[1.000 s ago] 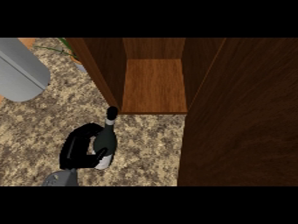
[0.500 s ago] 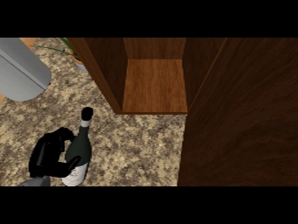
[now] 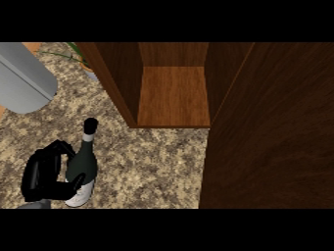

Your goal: Pick up the wine, place it into the cabinet and close the cabinet

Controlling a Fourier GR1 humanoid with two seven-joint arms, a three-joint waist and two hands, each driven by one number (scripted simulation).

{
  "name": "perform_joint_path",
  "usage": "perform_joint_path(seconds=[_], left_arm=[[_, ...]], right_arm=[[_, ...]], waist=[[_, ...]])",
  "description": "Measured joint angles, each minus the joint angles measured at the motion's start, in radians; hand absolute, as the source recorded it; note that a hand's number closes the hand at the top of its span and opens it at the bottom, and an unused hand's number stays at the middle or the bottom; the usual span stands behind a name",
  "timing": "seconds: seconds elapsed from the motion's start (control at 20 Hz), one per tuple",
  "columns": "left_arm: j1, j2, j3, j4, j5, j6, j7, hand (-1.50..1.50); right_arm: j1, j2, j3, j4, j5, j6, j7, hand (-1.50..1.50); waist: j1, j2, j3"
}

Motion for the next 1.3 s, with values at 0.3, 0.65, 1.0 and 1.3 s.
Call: perform_joint_path(seconds=[0.3,0.65,1.0,1.3], left_arm=[[0.031,-0.022,-0.032,-0.217,0.074,-0.029,0.148,1.5],[0.083,-0.065,-0.125,-0.508,0.084,0.032,0.379,1.5],[0.024,-0.106,-0.219,-0.673,0.044,0.122,0.596,1.5],[-0.088,-0.148,-0.362,-0.693,0.012,0.276,0.693,1.5]], right_arm=[[0.012,0.004,-0.008,0.006,-0.002,0.015,-0.02,-1.5],[0.016,0.014,-0.009,0.008,-0.007,0.015,-0.021,-1.5],[0.028,0.027,0.015,0.011,-0.003,0.016,-0.031,-1.5],[0.028,0.019,-0.013,0.012,-0.011,0.027,-0.032,-1.5]], waist=[[0.002,-0.001,0.0],[0.001,-0.001,0.001],[-0.002,0.0,0.0],[-0.008,0.001,0.0]])
